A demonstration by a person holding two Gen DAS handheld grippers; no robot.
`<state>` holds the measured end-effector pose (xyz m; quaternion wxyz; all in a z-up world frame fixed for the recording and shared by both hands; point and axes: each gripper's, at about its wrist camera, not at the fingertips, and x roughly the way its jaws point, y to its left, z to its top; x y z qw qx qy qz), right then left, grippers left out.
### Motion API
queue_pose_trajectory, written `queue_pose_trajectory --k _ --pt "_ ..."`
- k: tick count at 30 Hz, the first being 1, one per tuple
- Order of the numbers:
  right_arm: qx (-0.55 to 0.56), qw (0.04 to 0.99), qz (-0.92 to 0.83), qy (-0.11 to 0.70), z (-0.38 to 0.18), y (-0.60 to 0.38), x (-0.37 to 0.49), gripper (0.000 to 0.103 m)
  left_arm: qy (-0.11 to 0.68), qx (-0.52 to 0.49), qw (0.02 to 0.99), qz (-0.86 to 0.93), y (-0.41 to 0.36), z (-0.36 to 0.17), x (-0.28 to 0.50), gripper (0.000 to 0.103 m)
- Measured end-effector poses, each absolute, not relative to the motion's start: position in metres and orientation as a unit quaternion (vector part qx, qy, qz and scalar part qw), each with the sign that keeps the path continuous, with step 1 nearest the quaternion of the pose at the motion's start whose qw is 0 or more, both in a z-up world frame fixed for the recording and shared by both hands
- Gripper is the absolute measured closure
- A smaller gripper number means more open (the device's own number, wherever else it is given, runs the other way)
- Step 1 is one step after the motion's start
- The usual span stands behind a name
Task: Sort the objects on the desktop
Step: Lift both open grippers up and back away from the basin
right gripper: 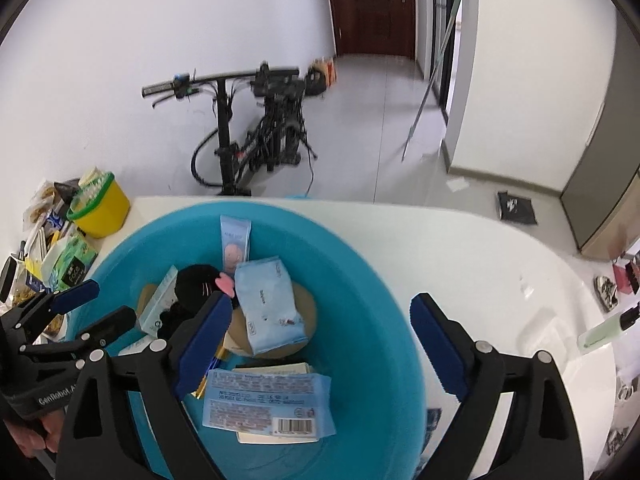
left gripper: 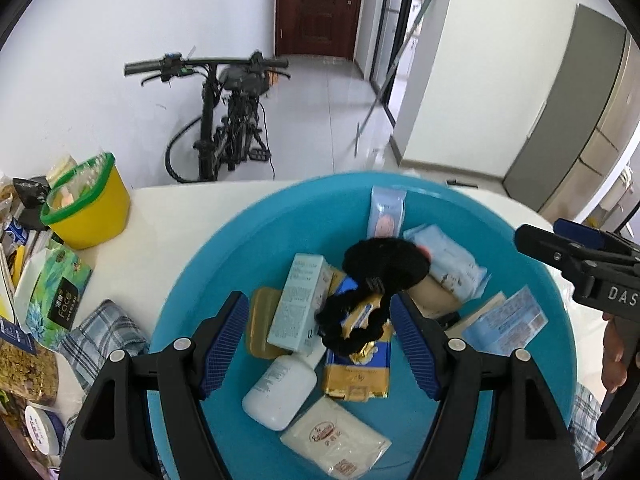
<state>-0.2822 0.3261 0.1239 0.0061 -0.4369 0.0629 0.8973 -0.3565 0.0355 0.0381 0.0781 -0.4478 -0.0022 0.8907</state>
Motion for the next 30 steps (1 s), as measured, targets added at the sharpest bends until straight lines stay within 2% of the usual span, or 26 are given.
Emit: queue_pose_trajectory --k 5,7,11,20,22,30 --pt "-0.373 0.015 0.926 0.059 0.142 0.33 -0.266 0.011 -0.012 -0.391 0.075 0.917 0.032 0.056 -0.347 0.027" --pt "-0.349 0.015 0.935 0.064 0.148 0.331 -0.26 0.006 -0.024 -0.369 0.082 0.926 0.03 0.062 -0.343 0.016" --pt "-0.301 0.019 0.951 0.069 0.157 0.333 -0.248 0.001 -0.02 -0.321 0.077 0.944 0.029 0.074 -0.335 0.016" --pt "-0.19 0.042 0.981 0.026 0.173 0.326 -0.219 0.001 0.035 -0.204 0.072 0.976 0.034 0.093 -0.31 0.014" --pt "-0.176 0.042 0.983 0.029 0.174 0.328 -0.212 0.0 0.024 -0.193 0.079 0.978 0.032 0.096 -0.307 0.008" --pt "-0.134 0.054 0.989 0.014 0.181 0.326 -0.198 0.0 0.027 -0.145 0.076 0.986 0.03 0.109 -0.297 0.001"
